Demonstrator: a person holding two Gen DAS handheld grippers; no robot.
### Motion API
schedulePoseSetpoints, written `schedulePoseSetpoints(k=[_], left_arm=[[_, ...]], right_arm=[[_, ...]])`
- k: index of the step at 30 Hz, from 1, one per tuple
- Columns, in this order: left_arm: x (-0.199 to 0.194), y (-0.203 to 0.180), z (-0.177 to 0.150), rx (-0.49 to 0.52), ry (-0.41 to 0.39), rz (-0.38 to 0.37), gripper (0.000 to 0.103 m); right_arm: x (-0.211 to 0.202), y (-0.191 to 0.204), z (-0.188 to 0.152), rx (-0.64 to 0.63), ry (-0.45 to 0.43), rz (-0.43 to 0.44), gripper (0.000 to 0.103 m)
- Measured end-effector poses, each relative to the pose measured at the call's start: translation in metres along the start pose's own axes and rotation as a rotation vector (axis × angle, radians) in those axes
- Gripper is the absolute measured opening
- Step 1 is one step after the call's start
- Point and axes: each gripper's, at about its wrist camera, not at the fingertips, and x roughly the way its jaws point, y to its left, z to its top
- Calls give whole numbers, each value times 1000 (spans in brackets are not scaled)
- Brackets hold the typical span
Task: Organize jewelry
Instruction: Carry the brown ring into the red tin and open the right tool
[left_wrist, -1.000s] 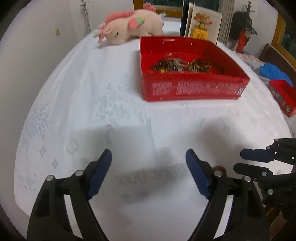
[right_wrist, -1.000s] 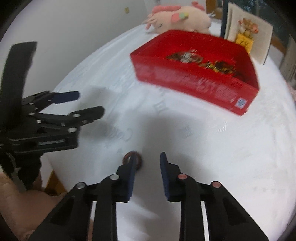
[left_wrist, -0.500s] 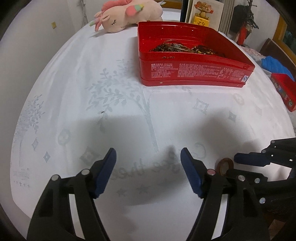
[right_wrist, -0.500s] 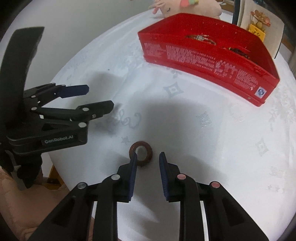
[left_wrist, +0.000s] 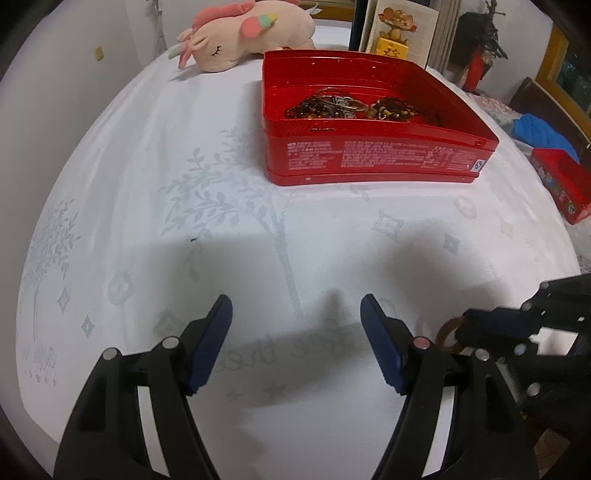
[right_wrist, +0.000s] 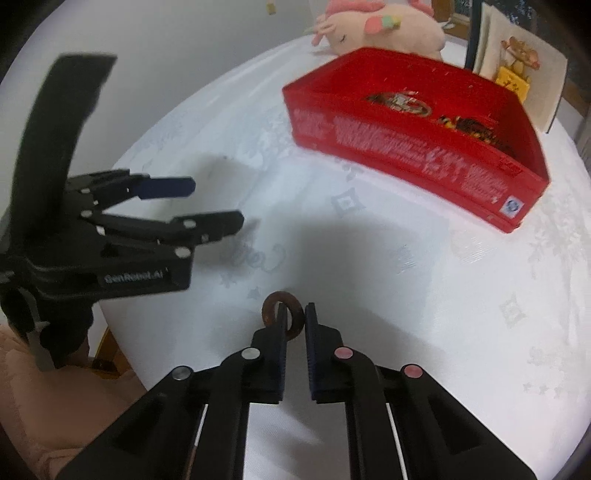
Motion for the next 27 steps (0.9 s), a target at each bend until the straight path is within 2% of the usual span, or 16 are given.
schedulePoseSetpoints(k=[11,16,20,24,27], left_arm=[[-6,-6,9,11,-25,-20,71],[-34,-9,33,15,-114,-23,71],[-54,-12,66,7,-196,-25,71],[-47,-16,107,4,-217,-31,71],[-26,-18,131,1,-189,-33,71]], right_arm=[[-25,-27,18,49,-103,-6,9],[-56,-40,45,60,-201,-13,9],[-69,-65,83,102,-268,-67,9],[-51,-95,111,148,-234,-131,9],[-25,-114,126,182,-179,-121,9]])
